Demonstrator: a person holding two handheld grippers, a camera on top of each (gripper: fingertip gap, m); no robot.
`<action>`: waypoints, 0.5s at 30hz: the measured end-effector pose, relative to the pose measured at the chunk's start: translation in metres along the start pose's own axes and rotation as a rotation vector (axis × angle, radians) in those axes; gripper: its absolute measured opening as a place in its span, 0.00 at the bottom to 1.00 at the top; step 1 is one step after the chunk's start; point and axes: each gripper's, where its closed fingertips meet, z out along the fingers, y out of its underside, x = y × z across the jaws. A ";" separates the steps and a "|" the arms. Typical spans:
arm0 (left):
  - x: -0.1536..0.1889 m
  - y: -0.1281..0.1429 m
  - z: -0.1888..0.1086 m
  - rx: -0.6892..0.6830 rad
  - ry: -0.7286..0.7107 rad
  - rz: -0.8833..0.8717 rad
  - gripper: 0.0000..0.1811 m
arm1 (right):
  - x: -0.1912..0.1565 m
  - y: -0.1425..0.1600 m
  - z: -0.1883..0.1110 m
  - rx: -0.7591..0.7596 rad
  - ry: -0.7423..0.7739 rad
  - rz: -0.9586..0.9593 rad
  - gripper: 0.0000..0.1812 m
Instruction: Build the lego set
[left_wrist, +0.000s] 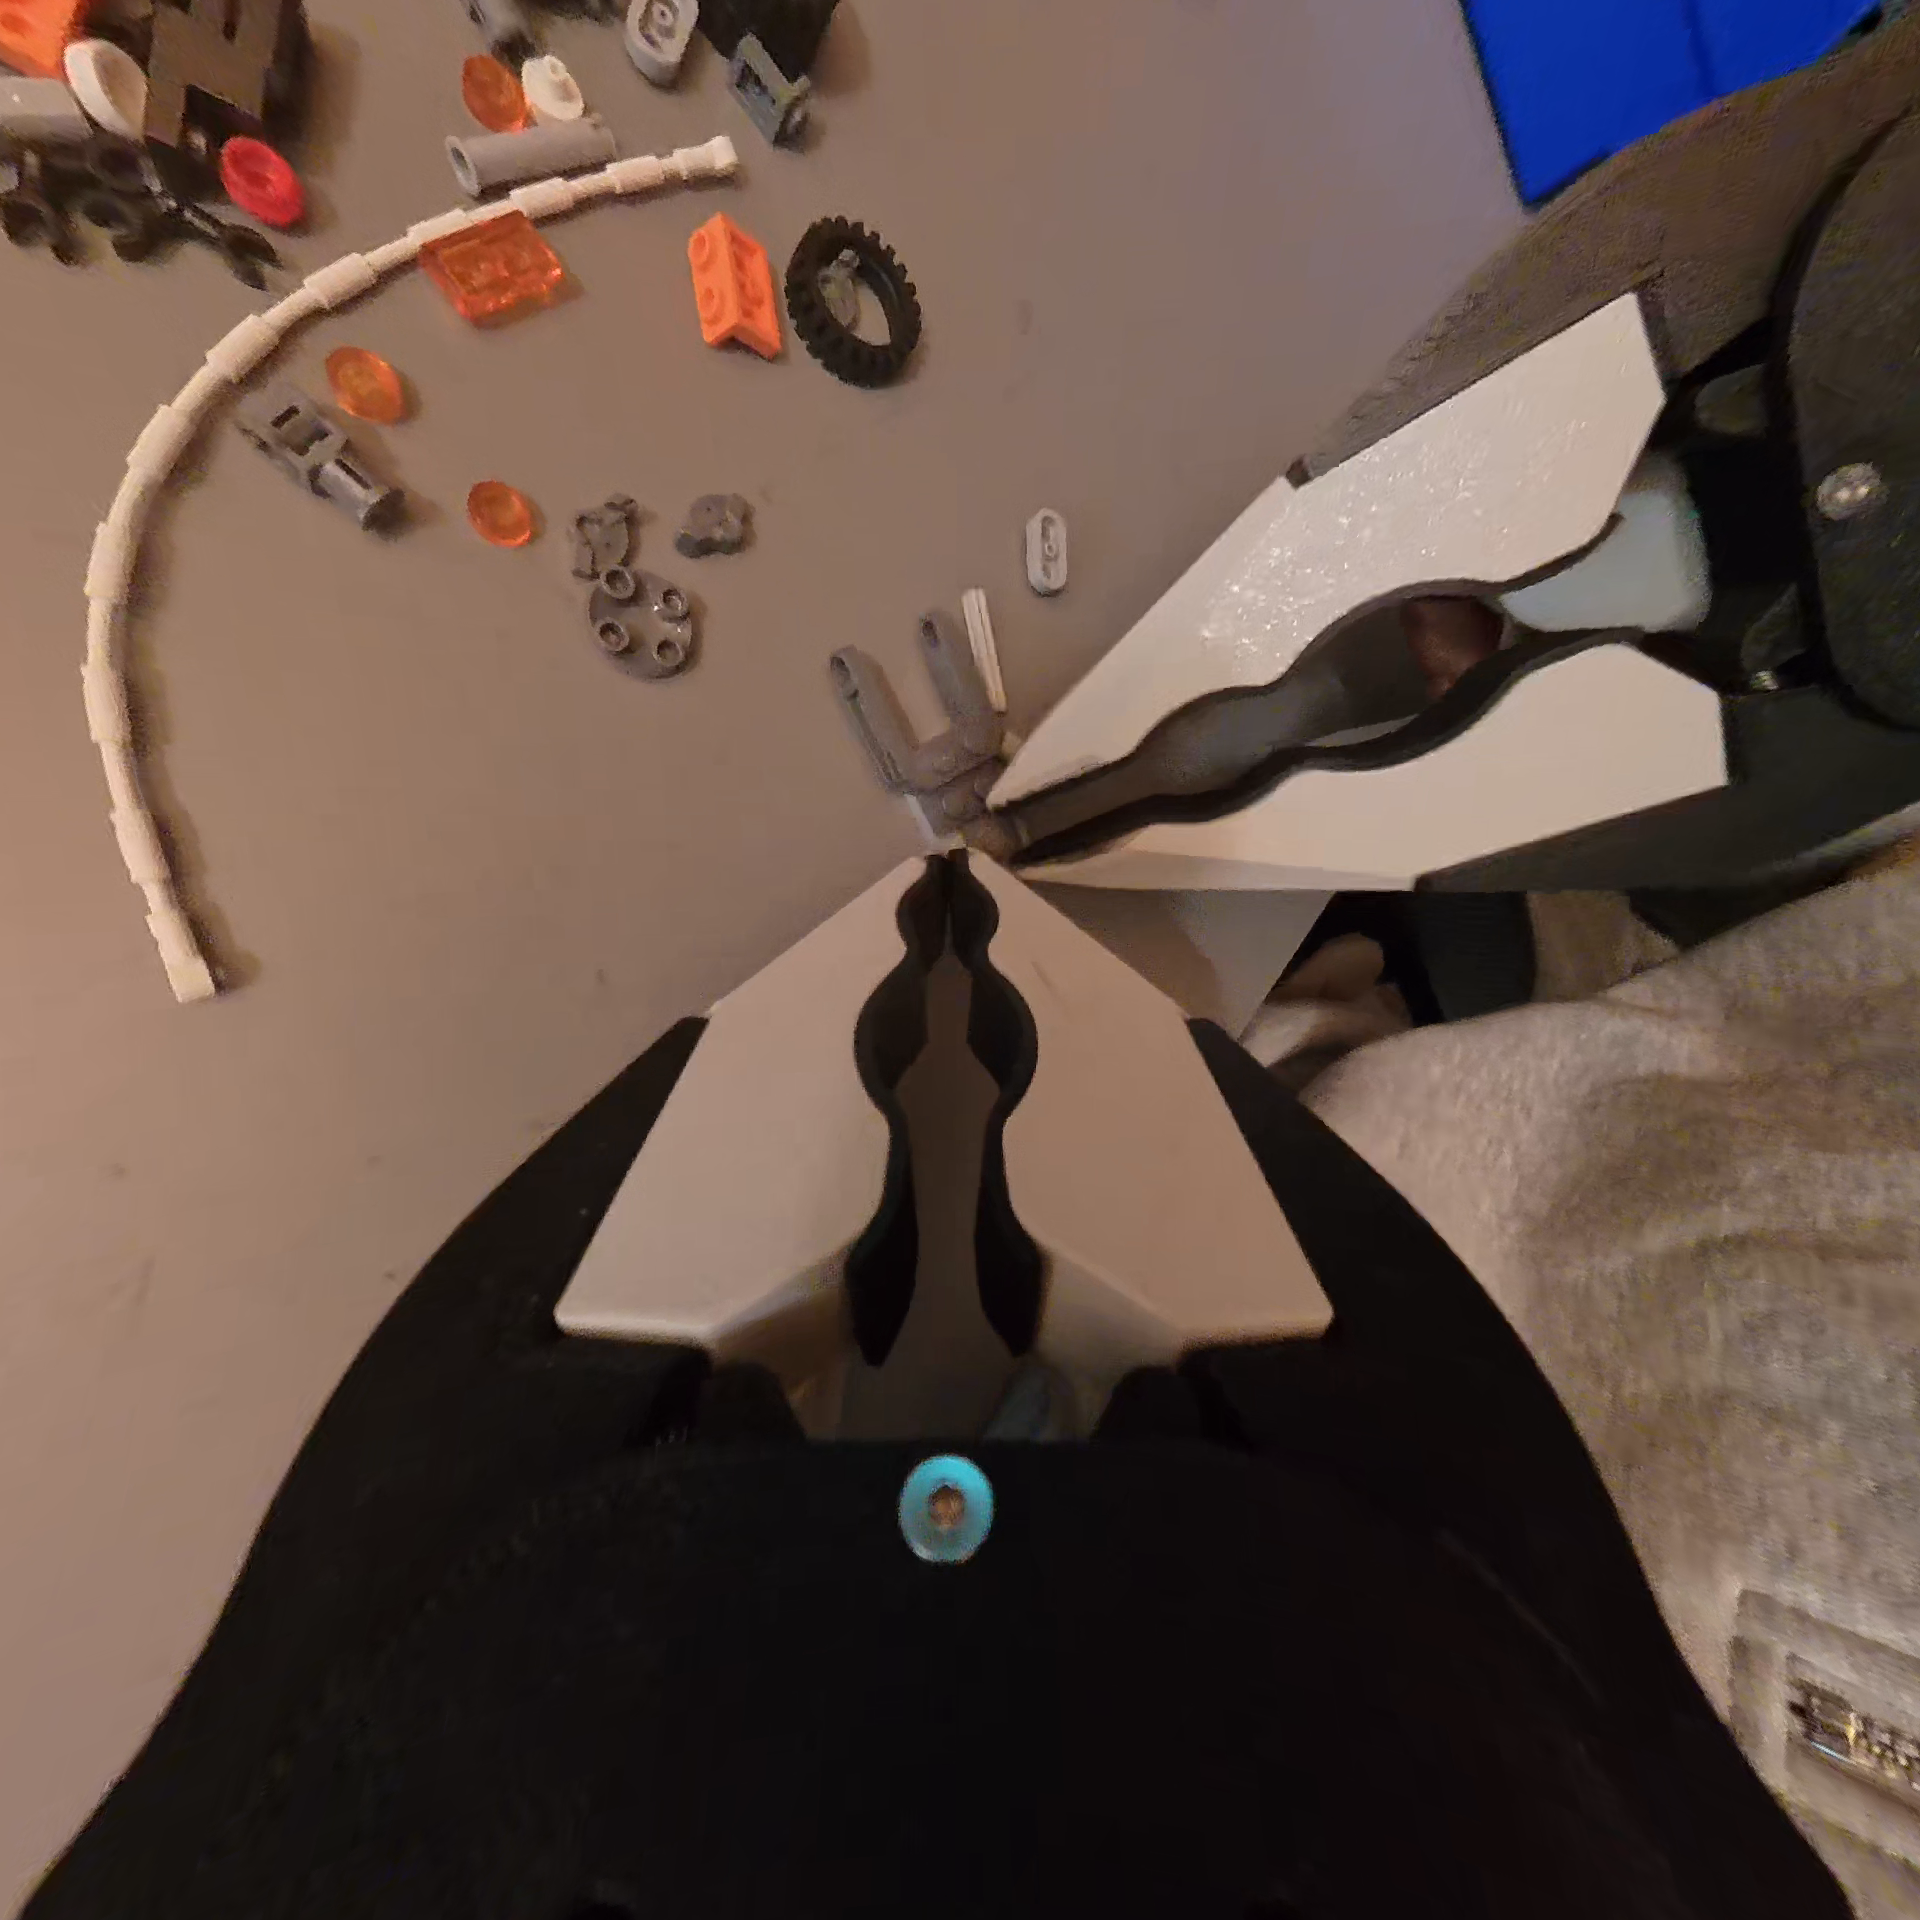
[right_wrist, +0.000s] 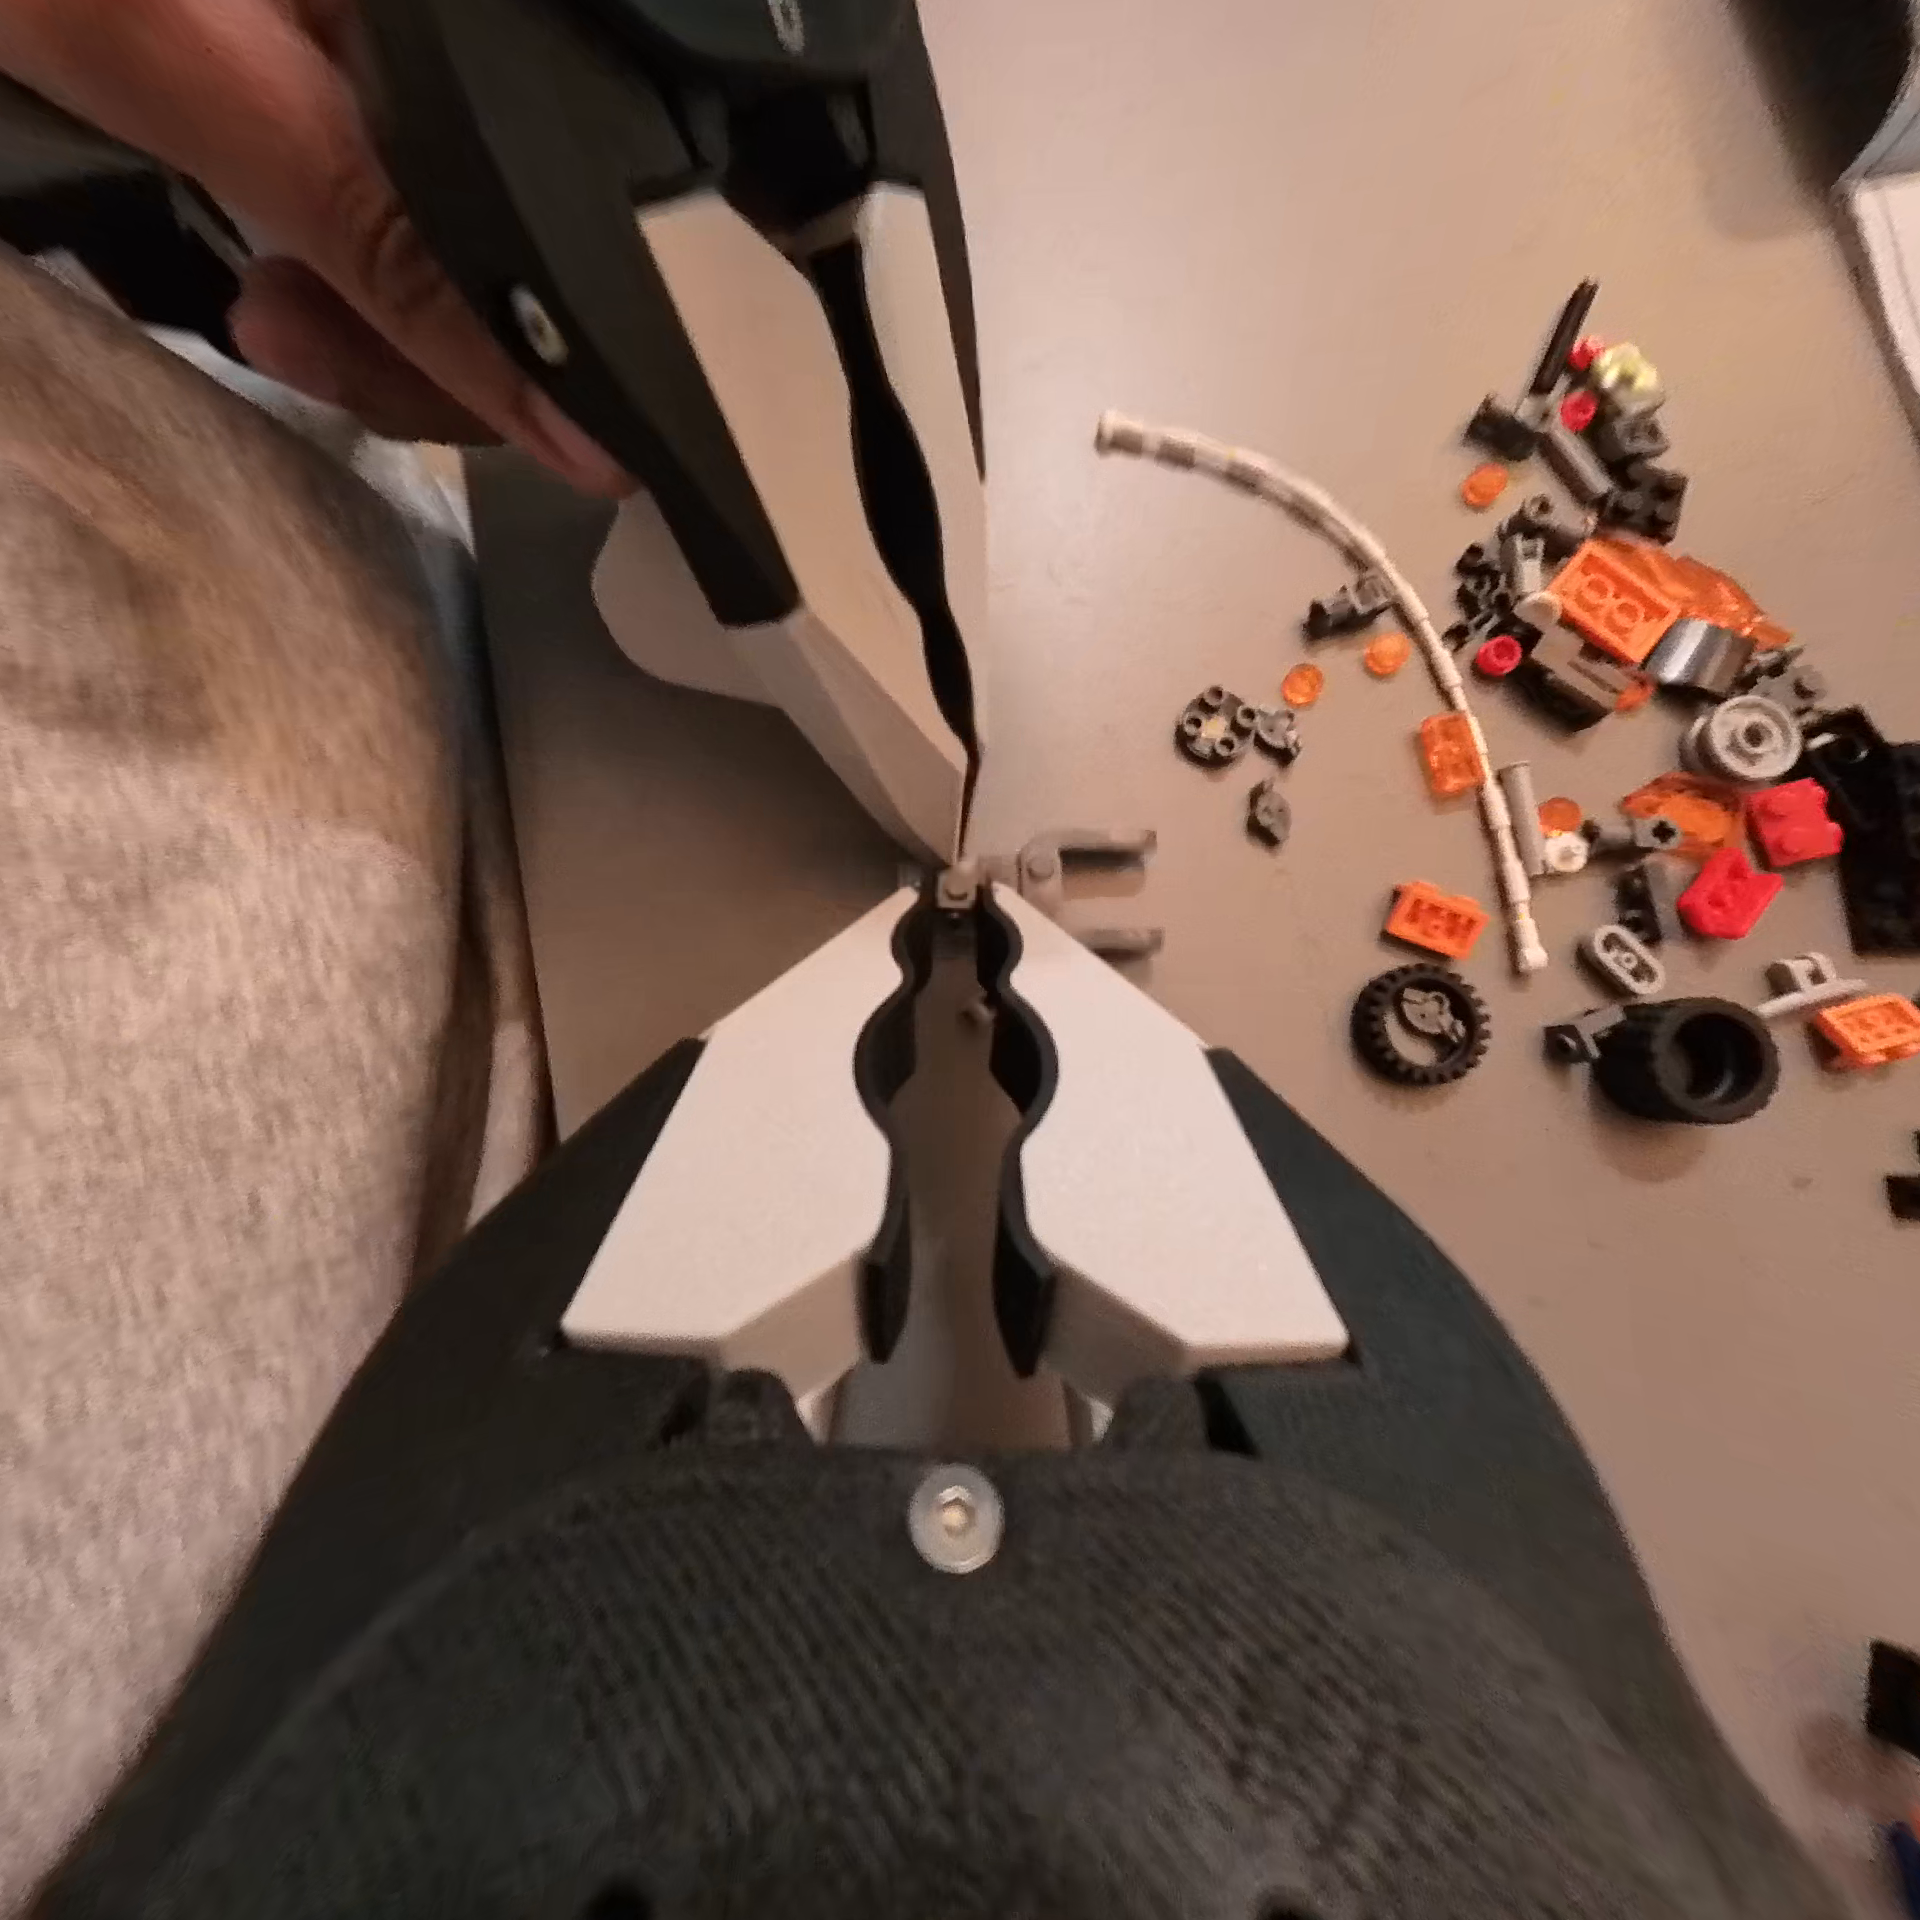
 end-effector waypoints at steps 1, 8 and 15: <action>0.000 0.000 0.000 0.004 0.000 -0.003 0.02 | 0.001 0.002 0.000 -0.011 -0.001 0.001 0.03; 0.000 0.000 0.000 0.006 0.004 0.010 0.02 | 0.001 0.005 -0.005 0.025 -0.013 -0.003 0.03; -0.001 0.000 -0.001 -0.016 -0.004 0.046 0.02 | 0.003 0.003 -0.005 0.072 -0.077 0.027 0.03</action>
